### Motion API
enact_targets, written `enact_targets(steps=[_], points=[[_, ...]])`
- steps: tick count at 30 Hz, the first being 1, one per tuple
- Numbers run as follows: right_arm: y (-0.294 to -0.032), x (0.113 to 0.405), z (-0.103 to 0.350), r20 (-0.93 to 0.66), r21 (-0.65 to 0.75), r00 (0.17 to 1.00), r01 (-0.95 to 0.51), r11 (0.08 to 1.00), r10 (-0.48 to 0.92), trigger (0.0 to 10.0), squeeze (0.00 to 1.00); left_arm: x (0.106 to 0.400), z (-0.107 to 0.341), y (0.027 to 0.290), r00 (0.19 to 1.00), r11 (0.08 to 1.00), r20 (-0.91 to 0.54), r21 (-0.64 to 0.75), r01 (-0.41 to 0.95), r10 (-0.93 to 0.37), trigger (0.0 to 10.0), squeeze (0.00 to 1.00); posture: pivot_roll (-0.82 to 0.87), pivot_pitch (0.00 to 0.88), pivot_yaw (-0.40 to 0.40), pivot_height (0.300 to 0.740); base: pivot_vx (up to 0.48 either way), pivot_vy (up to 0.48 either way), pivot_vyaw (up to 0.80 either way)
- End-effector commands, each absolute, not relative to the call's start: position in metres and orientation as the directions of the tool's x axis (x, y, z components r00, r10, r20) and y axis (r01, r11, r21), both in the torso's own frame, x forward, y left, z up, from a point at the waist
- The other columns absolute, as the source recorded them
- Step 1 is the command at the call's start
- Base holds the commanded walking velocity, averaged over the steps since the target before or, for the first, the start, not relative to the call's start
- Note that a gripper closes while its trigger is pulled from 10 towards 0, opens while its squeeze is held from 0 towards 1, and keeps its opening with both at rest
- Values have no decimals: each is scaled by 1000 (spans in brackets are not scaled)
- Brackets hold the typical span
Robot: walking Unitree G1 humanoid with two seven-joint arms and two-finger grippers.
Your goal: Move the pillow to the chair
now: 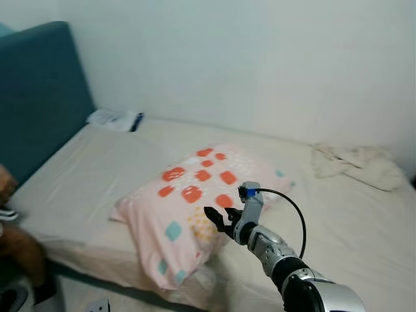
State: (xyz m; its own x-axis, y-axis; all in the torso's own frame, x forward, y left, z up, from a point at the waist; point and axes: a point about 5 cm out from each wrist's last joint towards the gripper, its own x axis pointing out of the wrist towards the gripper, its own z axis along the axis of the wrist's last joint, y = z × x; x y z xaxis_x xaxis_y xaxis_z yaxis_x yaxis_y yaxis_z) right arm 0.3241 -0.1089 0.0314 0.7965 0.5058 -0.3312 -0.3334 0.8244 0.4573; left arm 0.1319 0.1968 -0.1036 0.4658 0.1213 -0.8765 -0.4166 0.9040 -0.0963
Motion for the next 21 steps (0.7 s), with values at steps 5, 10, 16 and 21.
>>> enact_targets(steps=[5,10,16,21], points=[[-110,323,31,-319,457,792,-353,817,521,10000,0,129,-104,199,455,903,-881,-85,-420,129,10000,0,23,0,-73,740,0,0,755],[-112,323,30,-323,454,796,-345,822,512,10000,0,129,-104,199,457,906,-881,-86,-414,125,10000,0,20,0,-70,740,0,0,753],[-114,322,29,-330,450,805,-326,831,494,10000,0,130,-104,197,462,912,-880,-91,-400,114,10000,0,18,0,-71,740,0,0,750],[-121,324,28,-365,428,831,-250,868,420,10000,0,129,-105,196,461,921,-881,-91,-378,102,10000,0,19,0,-72,740,0,0,110]])
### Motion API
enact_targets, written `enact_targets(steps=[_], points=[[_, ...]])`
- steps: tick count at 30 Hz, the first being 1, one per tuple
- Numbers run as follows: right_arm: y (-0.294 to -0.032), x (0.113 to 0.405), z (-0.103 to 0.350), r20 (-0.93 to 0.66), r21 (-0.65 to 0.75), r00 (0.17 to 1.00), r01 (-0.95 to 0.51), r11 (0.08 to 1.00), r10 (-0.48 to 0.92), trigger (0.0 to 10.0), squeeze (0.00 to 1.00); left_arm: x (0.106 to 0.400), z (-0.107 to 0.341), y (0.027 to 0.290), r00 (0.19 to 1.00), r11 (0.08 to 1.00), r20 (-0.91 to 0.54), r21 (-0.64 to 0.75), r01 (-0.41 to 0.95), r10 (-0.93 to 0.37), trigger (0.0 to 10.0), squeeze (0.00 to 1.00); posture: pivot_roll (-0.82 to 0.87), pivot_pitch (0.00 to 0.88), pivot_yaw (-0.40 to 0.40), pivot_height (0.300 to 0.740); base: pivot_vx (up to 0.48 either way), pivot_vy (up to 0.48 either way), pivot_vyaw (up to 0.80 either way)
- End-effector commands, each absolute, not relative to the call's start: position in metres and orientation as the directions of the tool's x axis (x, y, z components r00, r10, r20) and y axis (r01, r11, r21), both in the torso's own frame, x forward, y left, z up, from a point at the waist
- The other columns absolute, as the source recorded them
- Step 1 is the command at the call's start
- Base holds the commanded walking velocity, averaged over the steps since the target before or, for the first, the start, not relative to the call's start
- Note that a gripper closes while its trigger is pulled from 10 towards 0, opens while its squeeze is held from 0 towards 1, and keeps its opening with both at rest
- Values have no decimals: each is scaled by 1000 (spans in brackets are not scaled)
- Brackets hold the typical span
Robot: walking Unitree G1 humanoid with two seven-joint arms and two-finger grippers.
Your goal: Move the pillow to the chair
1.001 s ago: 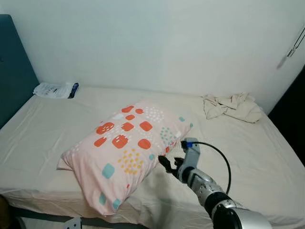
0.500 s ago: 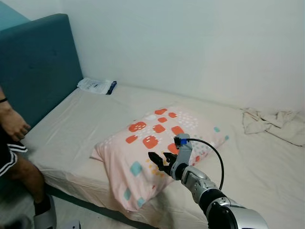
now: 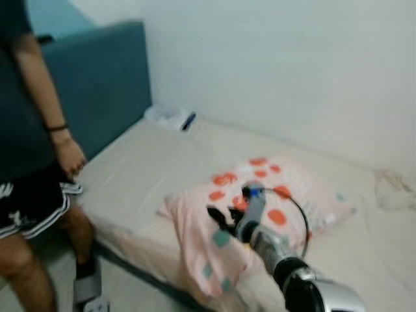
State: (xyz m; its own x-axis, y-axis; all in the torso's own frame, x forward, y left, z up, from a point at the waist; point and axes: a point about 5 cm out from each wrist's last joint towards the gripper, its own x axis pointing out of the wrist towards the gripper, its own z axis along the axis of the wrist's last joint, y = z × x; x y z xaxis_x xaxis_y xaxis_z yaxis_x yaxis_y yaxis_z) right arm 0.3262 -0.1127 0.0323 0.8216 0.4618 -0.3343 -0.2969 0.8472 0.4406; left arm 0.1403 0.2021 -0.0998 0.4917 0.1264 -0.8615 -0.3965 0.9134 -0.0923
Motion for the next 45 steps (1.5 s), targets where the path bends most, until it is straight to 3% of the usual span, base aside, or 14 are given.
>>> enact_targets(steps=[1,11,14,29,35,45], points=[[-122,324,26,-385,411,829,-240,879,406,10000,0,129,-105,195,461,925,-882,-92,-369,96,10000,0,19,0,-73,740,0,-251,0],[-132,322,21,-448,341,834,-174,924,323,10000,0,126,-106,190,461,926,-885,-118,-358,66,10000,0,22,0,-82,740,0,-169,0],[-143,322,19,-489,272,843,-98,957,225,10000,0,125,-107,189,455,931,-888,-108,-348,67,10000,0,23,0,-84,740,0,0,0],[-151,323,19,-502,268,849,-31,963,167,10000,0,124,-107,188,461,945,-886,-107,-310,51,10000,0,22,0,-83,740,0,0,0],[-155,323,19,-504,267,851,-8,964,147,10000,0,124,-107,186,465,940,-884,-124,-318,41,10000,0,17,6,-74,740,0,-402,0],[-180,320,17,-513,341,858,169,925,33,10000,0,124,-107,187,478,939,-877,-121,-323,51,10000,0,16,20,-72,740,0,0,0]])
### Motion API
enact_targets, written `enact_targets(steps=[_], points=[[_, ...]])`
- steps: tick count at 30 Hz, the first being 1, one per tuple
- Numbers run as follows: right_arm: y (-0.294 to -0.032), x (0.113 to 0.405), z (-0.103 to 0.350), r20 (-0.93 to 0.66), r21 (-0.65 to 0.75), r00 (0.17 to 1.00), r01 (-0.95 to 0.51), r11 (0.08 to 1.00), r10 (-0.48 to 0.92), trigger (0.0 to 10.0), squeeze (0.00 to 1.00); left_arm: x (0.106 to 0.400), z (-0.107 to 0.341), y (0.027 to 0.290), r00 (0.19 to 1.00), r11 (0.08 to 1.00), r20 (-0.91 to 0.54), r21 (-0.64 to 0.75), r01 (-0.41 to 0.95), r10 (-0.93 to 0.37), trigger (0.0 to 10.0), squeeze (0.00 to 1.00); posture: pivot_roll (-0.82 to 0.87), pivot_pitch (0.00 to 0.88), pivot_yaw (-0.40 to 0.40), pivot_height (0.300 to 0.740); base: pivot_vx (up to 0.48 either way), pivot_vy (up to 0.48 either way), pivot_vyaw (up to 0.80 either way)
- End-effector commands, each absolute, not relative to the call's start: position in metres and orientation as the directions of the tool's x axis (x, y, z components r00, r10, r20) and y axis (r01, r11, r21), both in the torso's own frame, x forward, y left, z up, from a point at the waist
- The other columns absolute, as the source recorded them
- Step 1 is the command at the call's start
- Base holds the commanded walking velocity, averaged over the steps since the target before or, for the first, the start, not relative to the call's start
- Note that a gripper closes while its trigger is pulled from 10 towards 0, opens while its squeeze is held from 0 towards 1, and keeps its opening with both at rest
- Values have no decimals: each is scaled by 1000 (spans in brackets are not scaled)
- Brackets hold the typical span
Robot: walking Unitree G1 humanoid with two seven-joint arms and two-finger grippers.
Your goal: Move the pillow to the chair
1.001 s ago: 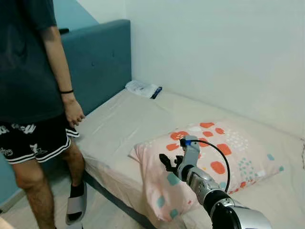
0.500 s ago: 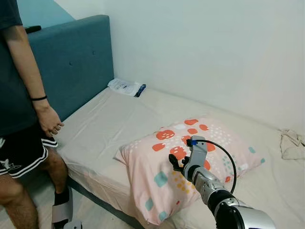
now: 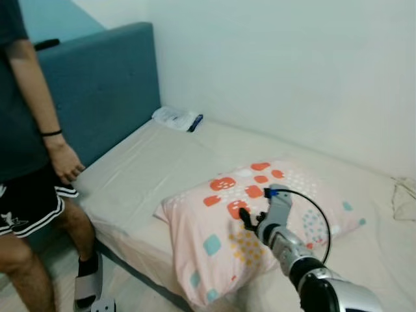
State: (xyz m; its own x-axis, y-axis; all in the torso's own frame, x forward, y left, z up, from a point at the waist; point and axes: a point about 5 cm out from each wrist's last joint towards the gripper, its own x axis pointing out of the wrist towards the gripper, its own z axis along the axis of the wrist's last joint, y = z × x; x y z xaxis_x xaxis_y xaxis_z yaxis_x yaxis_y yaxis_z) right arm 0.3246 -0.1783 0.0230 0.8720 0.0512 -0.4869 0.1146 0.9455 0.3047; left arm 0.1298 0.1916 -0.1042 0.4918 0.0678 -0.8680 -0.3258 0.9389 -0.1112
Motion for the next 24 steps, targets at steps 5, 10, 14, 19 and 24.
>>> enact_targets(steps=[5,10,14,19,24], points=[[-197,314,14,-522,363,852,255,896,-31,10000,0,126,-106,188,495,934,-867,-132,-331,54,10000,0,13,23,-69,720,0,0,0],[-199,310,10,-518,387,855,255,886,-20,10000,0,127,-105,189,502,939,-863,-127,-319,54,10000,0,8,29,-61,695,0,0,0],[-191,312,12,-475,465,878,195,863,58,10000,0,127,-105,191,505,940,-861,-125,-318,57,10000,0,6,31,-54,680,0,0,0],[-183,314,14,-442,512,890,148,846,112,10000,0,128,-104,192,507,946,-860,-117,-302,56,10000,0,1,34,-46,660,0,0,0],[-193,309,9,-480,486,876,230,843,38,10000,0,128,-104,193,509,949,-859,-115,-294,53,10000,0,-1,34,-40,640,0,0,0]])
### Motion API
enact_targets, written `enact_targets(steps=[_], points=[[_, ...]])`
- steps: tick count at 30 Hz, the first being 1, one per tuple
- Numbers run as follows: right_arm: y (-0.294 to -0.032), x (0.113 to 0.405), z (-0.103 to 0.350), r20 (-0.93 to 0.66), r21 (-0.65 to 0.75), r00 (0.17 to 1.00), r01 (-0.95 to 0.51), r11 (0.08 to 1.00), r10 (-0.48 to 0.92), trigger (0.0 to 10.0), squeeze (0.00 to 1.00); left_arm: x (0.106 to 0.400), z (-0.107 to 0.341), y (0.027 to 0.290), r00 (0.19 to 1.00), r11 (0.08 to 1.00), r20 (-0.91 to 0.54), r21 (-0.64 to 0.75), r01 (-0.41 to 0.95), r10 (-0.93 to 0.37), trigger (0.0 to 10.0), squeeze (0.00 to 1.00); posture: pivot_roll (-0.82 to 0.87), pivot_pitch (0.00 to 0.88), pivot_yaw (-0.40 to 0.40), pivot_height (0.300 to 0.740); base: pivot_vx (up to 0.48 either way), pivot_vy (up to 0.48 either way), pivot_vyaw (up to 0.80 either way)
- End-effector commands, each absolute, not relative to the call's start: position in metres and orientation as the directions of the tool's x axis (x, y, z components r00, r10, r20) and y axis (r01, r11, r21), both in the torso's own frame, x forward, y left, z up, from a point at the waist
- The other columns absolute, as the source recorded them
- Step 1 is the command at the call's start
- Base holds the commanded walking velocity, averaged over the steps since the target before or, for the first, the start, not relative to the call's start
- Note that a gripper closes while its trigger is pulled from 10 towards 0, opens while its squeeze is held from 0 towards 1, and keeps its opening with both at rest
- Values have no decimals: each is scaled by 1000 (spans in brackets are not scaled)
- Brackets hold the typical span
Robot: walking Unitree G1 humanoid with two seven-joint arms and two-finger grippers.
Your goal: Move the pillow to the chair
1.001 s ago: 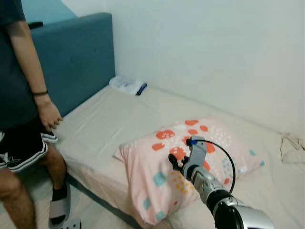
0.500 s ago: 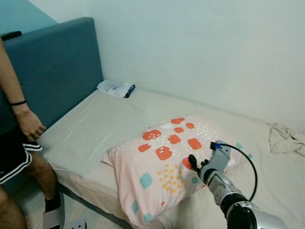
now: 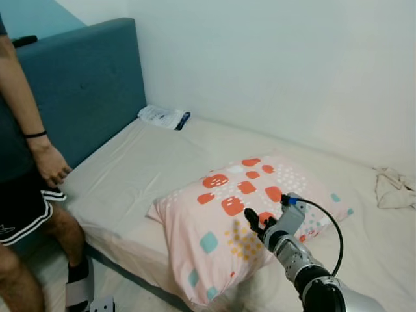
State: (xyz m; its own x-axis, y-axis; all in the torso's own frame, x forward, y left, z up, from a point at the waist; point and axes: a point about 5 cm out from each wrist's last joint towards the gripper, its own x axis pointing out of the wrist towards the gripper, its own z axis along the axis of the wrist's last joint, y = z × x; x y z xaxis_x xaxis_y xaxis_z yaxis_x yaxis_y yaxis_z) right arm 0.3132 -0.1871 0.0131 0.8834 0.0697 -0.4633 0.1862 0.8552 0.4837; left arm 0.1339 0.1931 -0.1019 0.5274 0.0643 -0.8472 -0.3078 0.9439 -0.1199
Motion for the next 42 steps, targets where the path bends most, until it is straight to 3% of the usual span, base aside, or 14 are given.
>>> enact_targets(steps=[1,16,27,38,42], points=[[-197,308,8,-488,478,873,255,841,13,10000,0,128,-104,193,509,950,-859,-115,-292,52,10000,0,-3,34,-38,630,0,0,0],[-231,316,27,-416,517,905,315,796,-88,10000,0,129,-103,196,514,955,-856,-108,-275,51,10000,0,-6,40,-33,601,0,0,0],[-256,310,32,-337,667,929,350,658,-152,10000,0,116,-106,203,492,966,-869,-81,-245,52,10000,0,14,95,17,541,0,0,0],[-258,308,33,-290,698,939,340,631,-185,10000,0,86,-110,215,445,980,-894,-41,-195,51,10000,0,67,174,63,486,0,0,0],[-256,309,37,-187,771,972,234,592,-142,10000,0,81,-110,219,441,981,-896,-34,-191,55,10000,0,76,185,76,476,0,0,0]])
